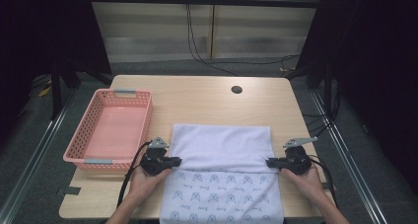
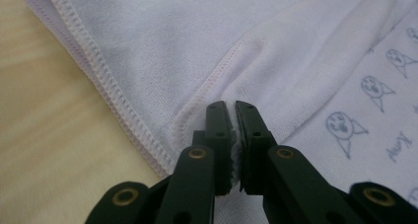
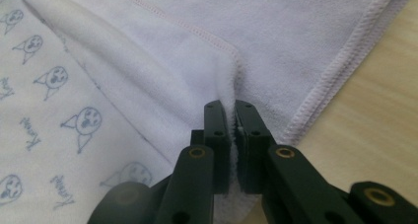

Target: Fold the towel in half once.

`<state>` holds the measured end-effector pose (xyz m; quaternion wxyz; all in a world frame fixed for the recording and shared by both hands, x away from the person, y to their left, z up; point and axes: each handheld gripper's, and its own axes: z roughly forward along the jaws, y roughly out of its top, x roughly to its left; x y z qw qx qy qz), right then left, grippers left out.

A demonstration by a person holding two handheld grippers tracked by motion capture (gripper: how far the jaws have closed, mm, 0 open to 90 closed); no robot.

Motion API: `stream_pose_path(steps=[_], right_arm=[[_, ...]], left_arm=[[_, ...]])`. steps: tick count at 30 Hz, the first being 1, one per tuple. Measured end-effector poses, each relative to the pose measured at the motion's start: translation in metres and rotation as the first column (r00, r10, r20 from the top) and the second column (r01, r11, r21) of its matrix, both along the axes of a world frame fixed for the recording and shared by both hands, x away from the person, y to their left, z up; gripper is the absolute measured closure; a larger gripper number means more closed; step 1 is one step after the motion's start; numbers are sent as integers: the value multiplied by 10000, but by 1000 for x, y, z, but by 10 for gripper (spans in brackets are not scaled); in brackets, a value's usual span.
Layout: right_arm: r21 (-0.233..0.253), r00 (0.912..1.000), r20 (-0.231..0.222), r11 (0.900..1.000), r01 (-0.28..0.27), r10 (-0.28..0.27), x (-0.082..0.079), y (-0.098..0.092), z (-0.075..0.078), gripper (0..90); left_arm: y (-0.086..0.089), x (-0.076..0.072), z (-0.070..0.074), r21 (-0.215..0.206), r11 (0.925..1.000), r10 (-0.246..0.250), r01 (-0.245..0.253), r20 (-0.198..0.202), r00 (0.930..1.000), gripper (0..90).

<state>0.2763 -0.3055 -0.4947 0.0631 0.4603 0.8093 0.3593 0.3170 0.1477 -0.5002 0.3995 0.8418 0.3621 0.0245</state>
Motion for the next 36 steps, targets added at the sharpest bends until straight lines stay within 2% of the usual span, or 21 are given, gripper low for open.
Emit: stream_pose_path(steps=[1,2,3,6,7,12,16,17,19,20,21,24,25,26,28,29,30,32,33,34,36], right_arm=[[31,10000,48,10000,75,-75,4,-1,0,856],[31,10000,48,10000,75,-75,4,-1,0,856],[100,9997,129,9998,186,-187,14,-4,-2,856],[73,9992,166,9993,373,-374,22,-4,-2,856],[127,9984,247,9987,496,-499,35,-5,-4,856],[19,9974,298,9978,662,-662,56,-4,-4,856],[221,9950,365,9955,918,-925,85,-6,-7,857],[265,9940,354,9944,1021,-1030,90,-7,-7,856],[306,9901,346,9904,1351,-1362,100,-6,-8,856],[306,9901,346,9904,1351,-1362,100,-6,-8,856],[467,9838,394,9838,1732,-1751,109,-3,-10,856],[677,9757,334,9745,2139,-2165,122,-3,-11,856],[670,9724,270,9710,2295,-2317,127,-3,-11,856],[670,9724,270,9710,2295,-2317,127,-3,-11,856],[524,9624,394,9624,2666,-2687,137,2,-11,856],[546,9591,442,9593,2771,-2796,140,3,-12,856],[565,9540,428,9540,2943,-2968,143,4,-12,856],[561,9523,438,9525,2995,-3020,145,5,-12,855],[740,9520,304,9505,3018,-3046,147,4,-12,855],[748,9534,322,9520,2970,-3000,147,2,-10,854],[966,9552,308,9520,2904,-2945,148,-2,-6,854]], left_arm=[[-3,10,0,64,10000,63,-63,10,10000,854],[-3,10,0,64,10000,63,-63,10,10000,854],[-6,18,0,155,9998,151,-153,180,9997,854],[-8,28,0,125,9991,399,-401,136,9991,854],[-10,37,-1,94,9983,569,-571,210,9982,854],[-10,56,-3,-106,9971,759,-757,181,9970,854],[-11,72,-5,-235,9948,996,-991,193,9948,854],[-13,82,-6,-259,9924,1211,-1206,166,9925,854],[-16,92,-5,30,9917,1281,-1282,337,9912,854],[-16,92,-5,30,9917,1281,-1282,337,9912,854],[-18,100,-6,-70,9897,1428,-1427,427,9888,854],[-19,109,-6,-107,9851,1717,-1714,389,9844,854],[-21,117,-7,-225,9807,1949,-1942,301,9804,854],[-21,117,-7,-225,9807,1949,-1942,301,9804,854],[-23,124,-8,-334,9773,2104,-2094,286,9772,854],[-19,131,-10,-481,9762,2121,-2113,129,9772,854],[-19,134,-11,-764,9700,2311,-2308,-50,9729,854],[-18,136,-10,-773,9693,2328,-2335,-181,9724,853],[-19,136,-8,-583,9734,2209,-2215,-172,9752,853],[-19,136,-8,-583,9734,2209,-2215,-172,9752,853],[-18,133,-2,-780,9727,2178,-2188,-204,9758,854]])
